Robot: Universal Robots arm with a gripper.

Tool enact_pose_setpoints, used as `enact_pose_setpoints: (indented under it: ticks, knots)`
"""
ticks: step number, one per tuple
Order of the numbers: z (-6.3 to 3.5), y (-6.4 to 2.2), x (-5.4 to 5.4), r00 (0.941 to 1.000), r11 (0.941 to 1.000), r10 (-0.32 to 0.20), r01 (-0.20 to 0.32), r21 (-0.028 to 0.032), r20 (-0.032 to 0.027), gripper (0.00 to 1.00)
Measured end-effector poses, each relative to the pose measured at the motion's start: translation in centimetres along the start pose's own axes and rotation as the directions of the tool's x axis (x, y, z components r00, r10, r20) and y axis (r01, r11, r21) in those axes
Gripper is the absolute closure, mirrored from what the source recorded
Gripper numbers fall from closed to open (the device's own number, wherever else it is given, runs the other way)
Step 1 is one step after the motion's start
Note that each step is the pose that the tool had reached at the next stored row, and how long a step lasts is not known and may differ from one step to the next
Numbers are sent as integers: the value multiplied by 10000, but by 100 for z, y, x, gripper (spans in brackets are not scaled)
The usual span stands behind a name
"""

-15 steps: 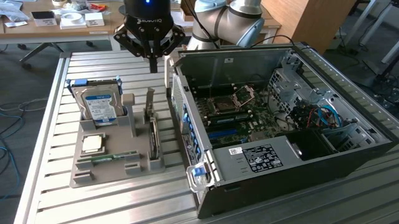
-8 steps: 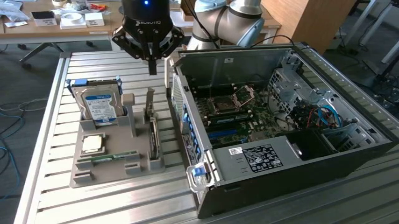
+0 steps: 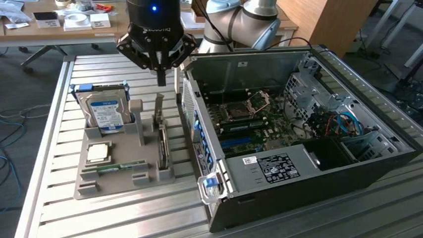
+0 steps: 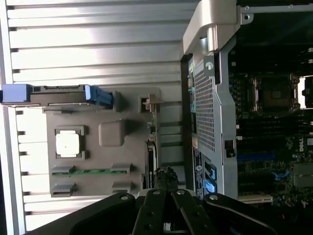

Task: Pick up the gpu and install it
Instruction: 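Reach for the gpu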

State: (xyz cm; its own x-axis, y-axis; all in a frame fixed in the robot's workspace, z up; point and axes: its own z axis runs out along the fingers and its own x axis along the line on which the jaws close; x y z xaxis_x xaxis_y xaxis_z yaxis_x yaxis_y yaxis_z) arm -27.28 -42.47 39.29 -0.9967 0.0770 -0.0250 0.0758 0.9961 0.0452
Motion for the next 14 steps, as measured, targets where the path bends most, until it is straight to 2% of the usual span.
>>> enact_pose_setpoints:
  ticks: [9,14]
  knots:
    - [-11,-223,19,10000,10000,0,0,0,-1,89]
    - [-12,-245,25,10000,10000,2,-2,0,-1,89]
